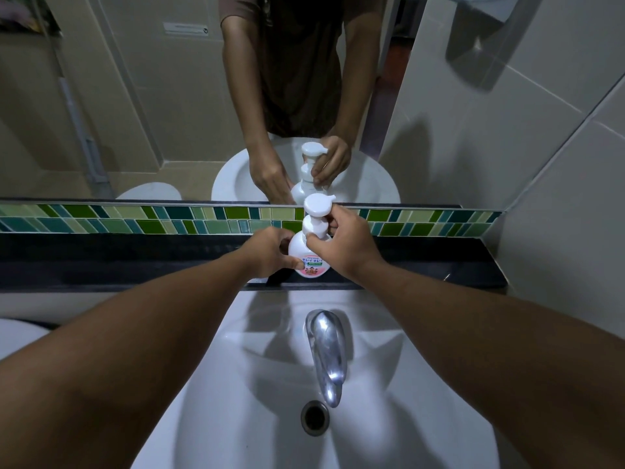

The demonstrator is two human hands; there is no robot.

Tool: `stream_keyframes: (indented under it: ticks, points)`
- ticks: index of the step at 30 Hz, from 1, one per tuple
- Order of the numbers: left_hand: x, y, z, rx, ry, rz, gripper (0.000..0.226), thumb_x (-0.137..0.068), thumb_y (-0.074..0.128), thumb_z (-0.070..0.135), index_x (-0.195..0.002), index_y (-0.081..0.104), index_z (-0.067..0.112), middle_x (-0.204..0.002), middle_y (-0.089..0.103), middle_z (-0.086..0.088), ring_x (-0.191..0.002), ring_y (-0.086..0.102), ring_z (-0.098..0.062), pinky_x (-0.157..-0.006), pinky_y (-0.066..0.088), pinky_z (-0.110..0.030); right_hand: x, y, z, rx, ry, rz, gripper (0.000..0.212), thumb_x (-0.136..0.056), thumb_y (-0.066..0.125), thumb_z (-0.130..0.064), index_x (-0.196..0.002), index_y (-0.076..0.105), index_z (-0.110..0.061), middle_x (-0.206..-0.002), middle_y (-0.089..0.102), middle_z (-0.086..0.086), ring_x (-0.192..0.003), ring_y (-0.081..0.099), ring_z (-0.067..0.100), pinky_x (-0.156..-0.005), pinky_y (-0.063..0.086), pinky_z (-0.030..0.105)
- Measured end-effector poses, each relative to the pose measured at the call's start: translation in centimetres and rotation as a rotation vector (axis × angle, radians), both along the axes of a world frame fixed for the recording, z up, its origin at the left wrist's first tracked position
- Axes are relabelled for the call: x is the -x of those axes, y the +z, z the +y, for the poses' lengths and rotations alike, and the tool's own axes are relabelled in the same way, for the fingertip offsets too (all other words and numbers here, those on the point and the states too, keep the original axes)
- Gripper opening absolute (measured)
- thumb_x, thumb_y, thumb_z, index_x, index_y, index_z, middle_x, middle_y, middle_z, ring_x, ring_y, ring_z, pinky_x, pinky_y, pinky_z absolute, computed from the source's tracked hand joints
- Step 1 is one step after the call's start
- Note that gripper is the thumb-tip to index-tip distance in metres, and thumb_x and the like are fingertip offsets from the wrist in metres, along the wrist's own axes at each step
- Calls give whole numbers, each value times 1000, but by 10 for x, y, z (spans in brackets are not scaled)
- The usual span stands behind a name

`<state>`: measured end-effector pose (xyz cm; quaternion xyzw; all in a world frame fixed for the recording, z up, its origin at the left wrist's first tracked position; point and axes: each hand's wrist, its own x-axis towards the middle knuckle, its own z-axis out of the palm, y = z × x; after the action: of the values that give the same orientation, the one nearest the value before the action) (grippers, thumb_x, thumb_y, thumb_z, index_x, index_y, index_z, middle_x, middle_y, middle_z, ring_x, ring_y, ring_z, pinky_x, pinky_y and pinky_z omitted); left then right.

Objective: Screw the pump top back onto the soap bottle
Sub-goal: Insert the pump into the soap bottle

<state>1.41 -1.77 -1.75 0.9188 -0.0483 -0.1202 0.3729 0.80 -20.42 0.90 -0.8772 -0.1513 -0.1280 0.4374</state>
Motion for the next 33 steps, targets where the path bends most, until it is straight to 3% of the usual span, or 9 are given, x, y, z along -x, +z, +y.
stream_keyframes:
  ticks: [5, 8, 12, 14, 21, 27, 31, 33]
  points:
    - [2, 2, 0, 20, -6, 4, 54, -72, 92, 22, -122, 73, 12, -117, 78, -8, -106, 73, -26, -102, 55, -48, 2, -6, -1, -16, 7, 18, 36, -73, 82, -14, -106, 70, -5, -96, 73, 8, -85, 68, 25, -75, 56, 32]
    - [2, 1, -1, 6, -8, -6, 53, -71, 93, 23, -119, 74, 12, -114, 79, -7, -103, 73, -25, -100, 55, -47, 3, -12, -2, 0, -3, 36, 37, -74, 83, -13, -108, 71, -4, -96, 71, 6, -84, 65, 20, -70, 46, 19]
    - [2, 0, 0, 3, -4, -16, 52, -71, 93, 24, -118, 74, 12, -111, 79, -7, -100, 73, -25, -98, 56, -46, 2, -17, -3, 10, -8, 74, 42, -76, 85, -17, -114, 72, -6, -103, 75, 10, -92, 69, 25, -82, 55, 36]
    - [2, -1, 1, 11, -5, -22, 52, -71, 93, 24, -118, 74, 12, -111, 79, -7, -101, 73, -25, -98, 56, -46, 1, -18, -3, 5, -6, 84, 46, -76, 86, -19, -119, 73, -8, -106, 76, 10, -95, 69, 26, -86, 56, 38]
    - [2, -3, 1, 24, -7, -22, 51, -72, 92, 23, -119, 74, 13, -113, 79, -6, -102, 74, -24, -99, 56, -46, 2, -17, -1, -41, -37, 153, 53, -73, 90, -23, -123, 73, -13, -112, 76, 6, -99, 70, 21, -89, 56, 34]
    - [3, 0, 0, -5, -10, -27, 48, -73, 92, 24, -116, 74, 13, -111, 79, -6, -100, 73, -25, -96, 56, -44, 2, -12, 4, -104, -65, 235, 60, -65, 95, -25, -114, 63, -13, -110, 73, 2, -99, 69, 17, -86, 54, 30]
    - [2, 1, -1, -37, -18, -30, 41, -74, 91, 24, -109, 74, 12, -102, 78, -6, -95, 70, -26, -86, 55, -37, 7, -13, 4, -176, -35, 251, 66, -62, 96, -29, -112, 54, -20, -107, 70, -4, -97, 67, 9, -78, 51, 13]
    - [2, 2, -2, -40, -15, -24, 47, -74, 91, 26, -116, 74, 12, -109, 78, -7, -99, 70, -27, -92, 55, -40, 10, -15, 0, -214, 10, 262, 62, -69, 91, -24, -119, 55, -25, -111, 70, -6, -102, 67, 7, -84, 53, 16]
